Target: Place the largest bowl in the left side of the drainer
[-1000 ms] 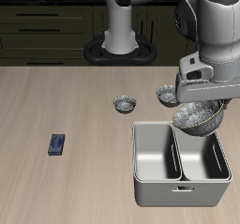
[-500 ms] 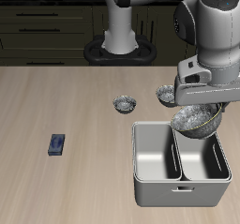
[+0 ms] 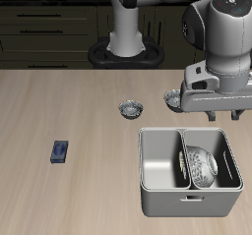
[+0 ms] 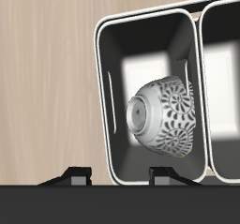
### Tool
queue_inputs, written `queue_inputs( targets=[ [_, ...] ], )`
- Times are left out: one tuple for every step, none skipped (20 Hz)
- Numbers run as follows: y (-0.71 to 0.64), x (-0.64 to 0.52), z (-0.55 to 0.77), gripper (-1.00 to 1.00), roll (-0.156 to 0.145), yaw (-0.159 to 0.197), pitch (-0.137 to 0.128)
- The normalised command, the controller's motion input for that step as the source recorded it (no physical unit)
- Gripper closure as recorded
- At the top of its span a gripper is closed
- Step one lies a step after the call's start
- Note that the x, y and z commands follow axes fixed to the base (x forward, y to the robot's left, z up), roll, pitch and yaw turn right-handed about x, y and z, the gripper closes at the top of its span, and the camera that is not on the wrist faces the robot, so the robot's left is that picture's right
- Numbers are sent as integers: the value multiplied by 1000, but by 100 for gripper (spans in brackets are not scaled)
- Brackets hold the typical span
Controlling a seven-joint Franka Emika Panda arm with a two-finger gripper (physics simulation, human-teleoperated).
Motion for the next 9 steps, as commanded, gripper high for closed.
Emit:
queue_inputs(
  targets=[
    [25, 59, -39, -100, 8, 6, 10],
    [-24, 49, 6, -100, -22, 17, 3],
    [-19, -12, -5, -100, -10, 2, 0],
    [12, 14, 10, -100, 12, -3, 1],
    [-40, -64, 1, -100, -34, 8, -13],
    [31, 84, -15, -100, -1, -9, -2],
    [54, -141, -65, -100, 44, 2, 19],
    [-2, -3, 7, -100, -12, 39, -8],
    [-104, 2, -3, -100, -32, -60, 4]
  ],
)
